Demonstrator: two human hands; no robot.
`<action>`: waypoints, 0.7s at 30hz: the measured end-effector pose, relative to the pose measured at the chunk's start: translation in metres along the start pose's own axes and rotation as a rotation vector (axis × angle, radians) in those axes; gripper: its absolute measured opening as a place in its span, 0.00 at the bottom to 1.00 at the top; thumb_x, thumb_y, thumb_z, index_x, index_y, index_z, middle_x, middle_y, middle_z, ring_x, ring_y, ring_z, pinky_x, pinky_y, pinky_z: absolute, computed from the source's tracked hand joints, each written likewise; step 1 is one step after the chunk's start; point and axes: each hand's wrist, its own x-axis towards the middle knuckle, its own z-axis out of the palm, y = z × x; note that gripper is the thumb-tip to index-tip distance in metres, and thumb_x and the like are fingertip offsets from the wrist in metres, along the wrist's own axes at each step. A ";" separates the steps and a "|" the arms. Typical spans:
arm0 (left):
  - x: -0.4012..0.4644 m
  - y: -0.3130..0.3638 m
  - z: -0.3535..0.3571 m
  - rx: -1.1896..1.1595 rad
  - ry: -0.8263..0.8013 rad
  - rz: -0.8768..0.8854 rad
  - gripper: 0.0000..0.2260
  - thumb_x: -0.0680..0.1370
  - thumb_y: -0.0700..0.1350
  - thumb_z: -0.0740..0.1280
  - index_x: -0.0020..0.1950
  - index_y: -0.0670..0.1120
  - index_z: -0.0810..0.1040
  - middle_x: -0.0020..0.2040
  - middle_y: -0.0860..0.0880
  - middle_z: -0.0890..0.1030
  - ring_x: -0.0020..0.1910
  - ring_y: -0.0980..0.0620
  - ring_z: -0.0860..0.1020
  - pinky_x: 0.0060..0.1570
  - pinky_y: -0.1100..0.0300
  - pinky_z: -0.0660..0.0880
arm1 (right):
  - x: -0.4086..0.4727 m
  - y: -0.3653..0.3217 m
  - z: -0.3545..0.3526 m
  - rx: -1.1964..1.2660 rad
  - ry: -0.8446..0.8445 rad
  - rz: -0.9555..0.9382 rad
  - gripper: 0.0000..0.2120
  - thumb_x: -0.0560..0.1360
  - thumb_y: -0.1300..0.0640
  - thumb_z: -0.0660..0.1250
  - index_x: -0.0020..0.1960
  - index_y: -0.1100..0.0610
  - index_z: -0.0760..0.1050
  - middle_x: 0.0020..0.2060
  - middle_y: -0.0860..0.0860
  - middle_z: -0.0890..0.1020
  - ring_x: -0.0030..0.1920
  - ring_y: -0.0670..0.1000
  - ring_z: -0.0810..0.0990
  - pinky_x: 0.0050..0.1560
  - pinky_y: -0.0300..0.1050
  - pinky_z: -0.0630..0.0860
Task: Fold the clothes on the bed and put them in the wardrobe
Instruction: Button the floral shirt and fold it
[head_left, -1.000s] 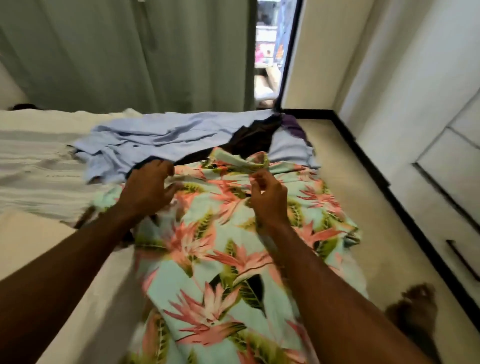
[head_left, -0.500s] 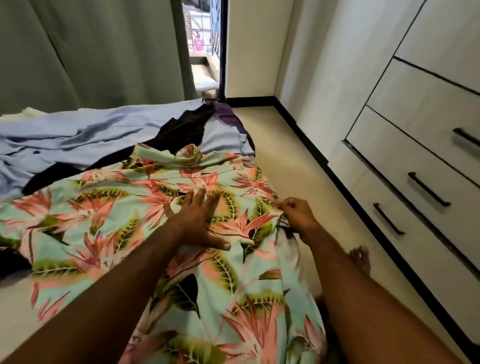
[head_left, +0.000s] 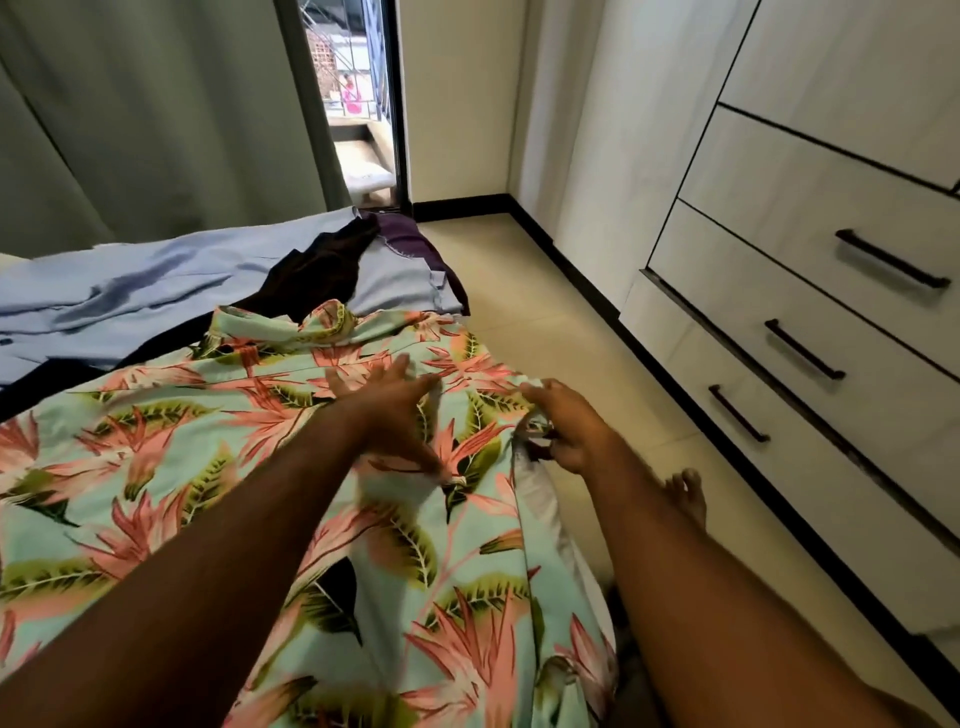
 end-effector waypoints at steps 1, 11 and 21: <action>0.008 0.010 -0.001 -0.124 0.039 0.052 0.57 0.59 0.78 0.70 0.81 0.62 0.48 0.83 0.48 0.40 0.81 0.38 0.43 0.74 0.28 0.50 | 0.003 -0.003 -0.003 0.155 -0.011 0.016 0.06 0.80 0.51 0.67 0.49 0.54 0.75 0.48 0.56 0.82 0.43 0.56 0.81 0.44 0.49 0.78; 0.033 0.031 0.041 0.051 -0.025 0.003 0.60 0.58 0.79 0.68 0.74 0.69 0.28 0.74 0.54 0.20 0.73 0.43 0.21 0.64 0.21 0.33 | 0.036 0.003 -0.025 0.265 0.046 -0.053 0.11 0.76 0.65 0.69 0.51 0.51 0.73 0.47 0.54 0.80 0.41 0.52 0.79 0.37 0.45 0.74; 0.035 0.033 0.041 0.059 -0.050 -0.016 0.61 0.59 0.79 0.69 0.74 0.69 0.26 0.73 0.54 0.19 0.71 0.44 0.19 0.63 0.22 0.31 | 0.047 0.013 -0.058 -0.665 0.730 -0.392 0.07 0.76 0.60 0.70 0.51 0.50 0.76 0.52 0.54 0.81 0.51 0.58 0.80 0.45 0.48 0.78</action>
